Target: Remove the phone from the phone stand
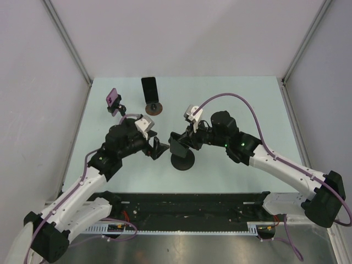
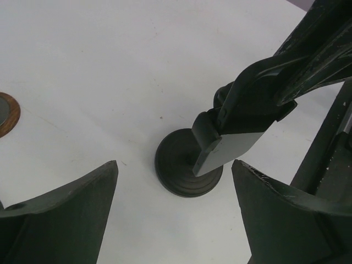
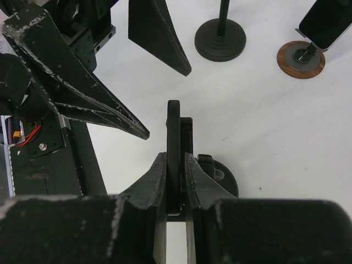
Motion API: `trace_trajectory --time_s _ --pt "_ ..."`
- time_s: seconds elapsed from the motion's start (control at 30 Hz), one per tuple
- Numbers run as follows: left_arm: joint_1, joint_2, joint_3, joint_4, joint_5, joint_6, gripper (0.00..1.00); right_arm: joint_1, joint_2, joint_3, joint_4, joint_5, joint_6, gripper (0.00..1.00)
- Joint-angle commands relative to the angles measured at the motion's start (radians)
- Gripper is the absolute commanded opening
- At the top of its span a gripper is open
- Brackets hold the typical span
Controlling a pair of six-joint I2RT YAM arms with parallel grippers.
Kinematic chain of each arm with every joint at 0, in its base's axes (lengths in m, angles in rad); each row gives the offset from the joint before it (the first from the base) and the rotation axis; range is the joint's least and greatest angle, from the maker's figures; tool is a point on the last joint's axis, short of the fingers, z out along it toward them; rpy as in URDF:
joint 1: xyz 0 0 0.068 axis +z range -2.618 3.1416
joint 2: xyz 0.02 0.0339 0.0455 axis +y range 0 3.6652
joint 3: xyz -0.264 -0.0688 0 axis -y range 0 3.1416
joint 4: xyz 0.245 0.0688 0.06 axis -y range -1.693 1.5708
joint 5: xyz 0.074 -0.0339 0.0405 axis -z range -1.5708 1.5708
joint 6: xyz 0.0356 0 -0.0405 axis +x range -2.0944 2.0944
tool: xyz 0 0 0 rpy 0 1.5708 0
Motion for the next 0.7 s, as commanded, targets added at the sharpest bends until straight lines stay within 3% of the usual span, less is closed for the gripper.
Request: trace_trajectory --time_s 0.0,0.23,0.33,0.37,0.43,0.57,0.67 --pt "-0.014 0.044 0.067 0.053 0.082 0.044 0.87 0.013 -0.023 -0.019 0.016 -0.005 0.020 0.00" --pt "-0.015 0.115 0.105 0.059 0.116 0.044 0.71 0.020 -0.023 -0.030 0.022 0.005 0.026 0.00" --pt "-0.015 0.121 0.111 0.061 0.119 0.056 0.55 0.023 -0.023 -0.033 0.021 0.003 0.028 0.00" --pt "-0.015 0.124 0.111 0.061 0.117 0.061 0.45 0.023 -0.021 -0.033 0.021 0.003 0.028 0.00" --pt "-0.015 0.125 0.108 0.061 0.120 0.065 0.35 0.027 -0.018 -0.033 0.024 0.000 0.028 0.00" --pt "-0.017 0.121 0.105 0.061 0.124 0.064 0.06 0.027 -0.007 -0.033 0.025 0.003 0.029 0.00" --pt "-0.020 0.104 0.099 0.062 0.110 0.061 0.00 0.030 -0.003 -0.033 0.034 0.023 0.034 0.06"
